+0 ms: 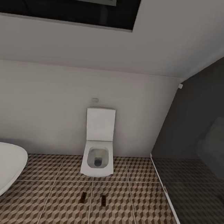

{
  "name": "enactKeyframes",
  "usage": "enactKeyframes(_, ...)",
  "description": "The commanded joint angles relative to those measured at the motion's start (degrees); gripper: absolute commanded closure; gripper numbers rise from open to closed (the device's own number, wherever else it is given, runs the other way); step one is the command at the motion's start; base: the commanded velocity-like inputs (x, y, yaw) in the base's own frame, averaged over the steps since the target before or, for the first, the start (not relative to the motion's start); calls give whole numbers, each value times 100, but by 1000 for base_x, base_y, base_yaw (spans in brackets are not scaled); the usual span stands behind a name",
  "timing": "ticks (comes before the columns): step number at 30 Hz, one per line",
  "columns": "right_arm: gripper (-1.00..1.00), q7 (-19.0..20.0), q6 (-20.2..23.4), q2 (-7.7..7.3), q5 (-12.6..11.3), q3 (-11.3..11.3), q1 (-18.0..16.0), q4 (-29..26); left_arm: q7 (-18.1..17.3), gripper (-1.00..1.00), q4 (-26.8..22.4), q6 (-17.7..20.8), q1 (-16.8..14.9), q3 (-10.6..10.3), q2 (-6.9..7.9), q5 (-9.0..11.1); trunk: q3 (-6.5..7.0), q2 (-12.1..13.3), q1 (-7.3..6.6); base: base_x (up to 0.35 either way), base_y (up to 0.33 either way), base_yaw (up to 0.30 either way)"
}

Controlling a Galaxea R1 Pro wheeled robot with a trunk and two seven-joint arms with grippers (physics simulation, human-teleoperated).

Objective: Take the four mousetraps from the cabinet in the bathroom and place them on the bathroom floor. Make sure all four end up on the same floor surface, and ensure that at least two of them are either under or directly next to the same bathroom sink.

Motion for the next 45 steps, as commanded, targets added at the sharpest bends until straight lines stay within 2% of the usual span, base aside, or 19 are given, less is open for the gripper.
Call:
enactKeyframes(1, -100, 7, -15, -14, -82, 52, 55, 2, -2, -100, 21, -40, 38, -52, 6, 54, -11, -12, 4, 0, 0, 0)
enactKeyframes(7, -100, 197, -8, -54, -368, 56, 506, 2, -5, -100, 21, -47, 361, -52, 37, 54, -11, -12, 4, 0, 0, 0)
enactKeyframes(11, -100, 304, 35, -54, -427, 59, 725, 2, -8, -100, 21, -43, 448, -52, 36, 51, -11, -12, 4, 0, 0, 0)
enactKeyframes(16, -100, 407, 337, -53, -458, 57, 1017, 2, -4, -100, 17, -21, 504, -52, 14, 53, -11, -12, 4, 0, 0, 0)
enactKeyframes(20, -100, 441, 924, -56, -515, 54, 1228, 2, 8, -100, 8, -2, 518, -52, -85, 57, -11, -12, 4, 0, 0, 0)
enactKeyframes(23, -100, 440, 1227, -51, -627, 53, 1287, 2, 16, -100, 3, 1, 521, -49, -131, 60, -11, -12, 4, 0, 0, 0)
enactKeyframes(27, -100, 418, 1648, -29, -968, 52, 1336, -3, 17, -100, -2, 9, 522, -43, -222, 110, -11, -12, 4, 0, 0, 0)
enactKeyframes(28, -100, 410, 1768, -24, -1121, 52, 1345, -9, 20, -100, -3, 12, 523, -40, -286, 146, -11, -12, 4, 0, 0, 0)
enactKeyframes(31, -100, 399, 1876, -9, -1314, 52, 1352, -20, 20, -100, -4, 45, 523, -44, -383, 183, -11, -12, 4, 0, 0, 0)
enactKeyframes(32, -100, 389, 1941, 14, -1461, 52, 1357, -31, 20, -100, -5, 162, 523, -49, -488, 206, -11, -12, 4, 0, 0, 0)
enactKeyframes(37, -100, 385, 1960, 34, -1562, 55, 1359, -45, 2, -100, -10, 387, 523, -52, -549, 214, -11, -12, 4, 0, 0, 0)
enactKeyframes(45, -100, 384, 1944, 33, -1580, 50, 1360, -58, -17, -100, -16, 421, 523, -60, -547, 205, -11, -12, 4, 0, 0, 0)
